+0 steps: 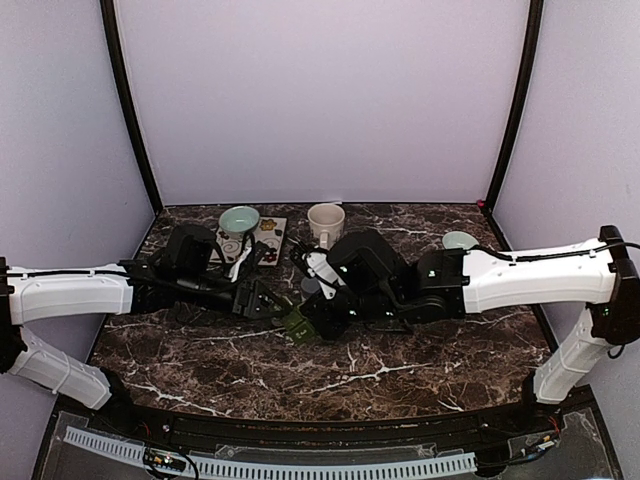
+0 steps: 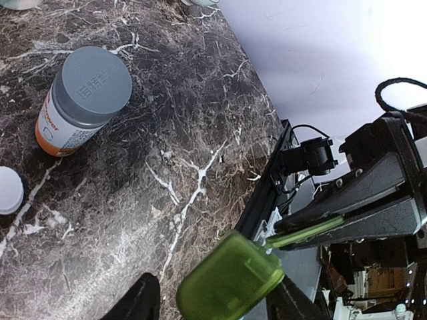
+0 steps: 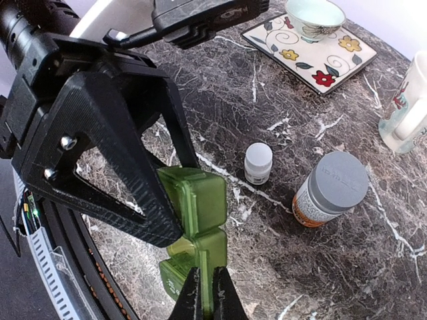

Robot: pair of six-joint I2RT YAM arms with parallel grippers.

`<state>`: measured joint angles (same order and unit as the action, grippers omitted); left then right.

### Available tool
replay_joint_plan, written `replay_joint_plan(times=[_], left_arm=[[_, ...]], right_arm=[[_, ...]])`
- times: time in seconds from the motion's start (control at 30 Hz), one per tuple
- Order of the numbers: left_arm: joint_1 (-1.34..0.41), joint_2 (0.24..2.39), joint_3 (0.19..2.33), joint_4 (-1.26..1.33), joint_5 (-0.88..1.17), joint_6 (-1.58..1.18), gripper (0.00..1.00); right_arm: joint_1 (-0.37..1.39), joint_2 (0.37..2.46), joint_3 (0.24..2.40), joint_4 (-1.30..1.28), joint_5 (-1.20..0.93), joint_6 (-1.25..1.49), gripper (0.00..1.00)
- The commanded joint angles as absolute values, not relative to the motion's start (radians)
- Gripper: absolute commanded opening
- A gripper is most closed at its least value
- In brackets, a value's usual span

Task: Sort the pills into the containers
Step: Pass from the left arm to the right, then place the pill container at the center of the board.

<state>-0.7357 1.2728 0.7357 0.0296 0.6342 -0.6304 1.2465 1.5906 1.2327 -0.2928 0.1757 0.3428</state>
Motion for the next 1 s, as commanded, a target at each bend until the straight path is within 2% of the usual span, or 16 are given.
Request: replay_joint_plan(times=[0.0, 0.5, 0.73, 0.97], left_arm=[[-0.725, 1.238, 0.719, 0.022, 0.604, -0.62, 0.6], [-0.704, 1.131, 0.706, 0.049, 0.442, -0.608, 0.6], [-0.703, 1.1, 0.716, 0.06, 0.359, -0.523, 0.59], [-0.701, 1.12, 0.733, 0.08, 0.337, -0.436, 0.59]], right_arm=[[1.237, 1.553, 1.227, -0.28, 0.167, 0.363, 0.0], [1.142, 1.46, 1.137, -0.297, 0.104, 0.427, 0.0], [0.991, 1.417, 1.104, -0.32, 0.019, 0.443, 0.0], [0.819, 1.463, 1.124, -0.342, -0.136, 0.402, 0.0]])
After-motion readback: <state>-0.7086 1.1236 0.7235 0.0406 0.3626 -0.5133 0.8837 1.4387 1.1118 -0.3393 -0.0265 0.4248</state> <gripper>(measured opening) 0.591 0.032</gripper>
